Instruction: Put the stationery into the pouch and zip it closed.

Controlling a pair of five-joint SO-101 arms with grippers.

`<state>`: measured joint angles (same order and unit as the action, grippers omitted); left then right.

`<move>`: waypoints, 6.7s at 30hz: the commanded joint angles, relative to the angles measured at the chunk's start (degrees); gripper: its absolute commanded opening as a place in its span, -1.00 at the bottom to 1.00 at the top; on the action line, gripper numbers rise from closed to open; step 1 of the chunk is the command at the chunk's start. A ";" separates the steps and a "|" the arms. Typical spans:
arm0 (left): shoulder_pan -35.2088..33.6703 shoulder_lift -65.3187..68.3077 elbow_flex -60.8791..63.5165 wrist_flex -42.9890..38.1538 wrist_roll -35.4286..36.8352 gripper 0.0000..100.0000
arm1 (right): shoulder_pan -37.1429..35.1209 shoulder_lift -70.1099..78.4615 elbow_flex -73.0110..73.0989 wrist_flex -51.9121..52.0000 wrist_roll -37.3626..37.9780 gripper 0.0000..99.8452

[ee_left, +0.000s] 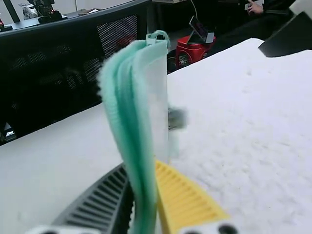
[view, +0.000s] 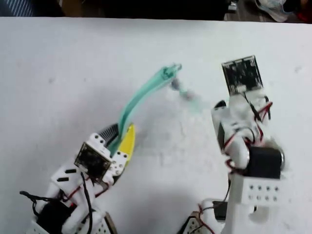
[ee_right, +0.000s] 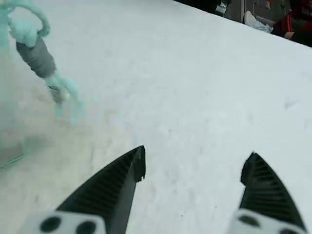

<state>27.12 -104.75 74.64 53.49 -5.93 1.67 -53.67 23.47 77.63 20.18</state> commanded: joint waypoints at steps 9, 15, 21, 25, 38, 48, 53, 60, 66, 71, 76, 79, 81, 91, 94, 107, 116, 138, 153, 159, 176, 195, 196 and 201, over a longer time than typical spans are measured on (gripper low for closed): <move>-0.66 0.22 -0.18 -0.09 -0.70 -0.95 | -28.53 7.69 -29.19 10.42 -16.88 -0.40; -0.66 0.22 -0.09 0.00 -0.70 -0.95 | -33.54 20.97 -37.98 10.15 -36.31 -0.35; -0.66 0.22 -0.09 0.00 -0.70 -0.95 | -35.56 30.64 -48.62 10.33 -41.49 -0.27; -0.75 0.22 -0.09 0.09 -0.70 -0.95 | -37.23 36.79 -49.67 12.97 -43.16 -0.27; -0.75 0.22 1.23 -0.35 -0.88 -0.95 | -36.88 50.68 -49.93 18.24 -38.77 -0.29; -0.75 0.22 0.97 1.14 -0.26 -0.55 | -32.31 52.62 -49.85 17.98 -29.27 -0.92; -0.22 0.22 -3.34 6.68 -0.62 -0.55 | -27.30 54.73 -49.85 11.74 -28.84 -0.97; -0.66 0.22 -16.00 18.55 -0.44 -0.55 | -30.37 53.23 -51.52 1.80 -28.84 -0.97; -1.27 0.22 -17.32 19.52 -0.35 -0.55 | -29.58 51.03 -51.52 2.33 -29.19 -0.97; -7.87 0.22 -17.76 17.85 4.13 -0.55 | -22.99 51.21 -45.54 2.24 -29.19 -0.97; -16.04 0.22 -17.23 14.95 10.02 -0.55 | -14.20 50.59 -41.05 1.54 -28.84 -0.97; -17.89 0.22 -15.47 13.10 10.99 -0.55 | -9.98 50.59 -38.59 1.89 -28.75 -0.97; -18.15 0.22 -12.31 9.93 10.81 -0.55 | -7.78 50.59 -36.13 2.07 -28.75 -0.97; -18.24 0.31 0.18 -4.40 10.73 -0.55 | -1.45 51.03 -22.33 -1.89 -26.81 -0.97; -18.24 0.31 1.05 -5.27 10.73 -0.55 | -1.45 50.95 -14.86 -6.46 -26.81 -0.97; -18.24 0.48 0.97 -5.27 10.73 -0.55 | -10.15 51.21 6.77 -26.68 -34.99 -0.97; -18.33 0.57 1.14 -5.36 8.97 -0.55 | -10.68 51.30 6.95 -36.79 -40.62 -0.97; -21.67 0.48 3.52 -9.58 9.14 -0.56 | -4.97 57.36 6.77 -40.13 -34.81 -0.79; -21.67 0.48 3.60 -9.32 9.14 -0.55 | -5.67 43.21 7.12 -26.59 -27.43 -0.54; -21.32 0.48 4.84 -10.11 9.14 -0.56 | -1.80 41.45 13.89 -37.93 -26.99 -0.93; -26.24 0.22 3.25 -10.46 8.35 -0.95 | -1.45 39.87 17.14 -41.45 -27.25 -0.90; -35.03 19.12 -21.19 3.60 -6.51 -0.96 | -1.89 -0.57 18.46 -21.49 -24.88 -0.61; -37.05 21.85 -24.09 4.22 -6.59 -0.96 | -2.33 -3.56 17.67 -20.26 -22.59 -0.61; -38.90 31.43 -38.42 13.45 -6.59 -0.96 | -8.40 -18.07 12.92 -14.29 -16.26 -0.62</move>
<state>-10.95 -80.75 48.70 60.09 -12.18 -3.60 -63.69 40.70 60.48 1.45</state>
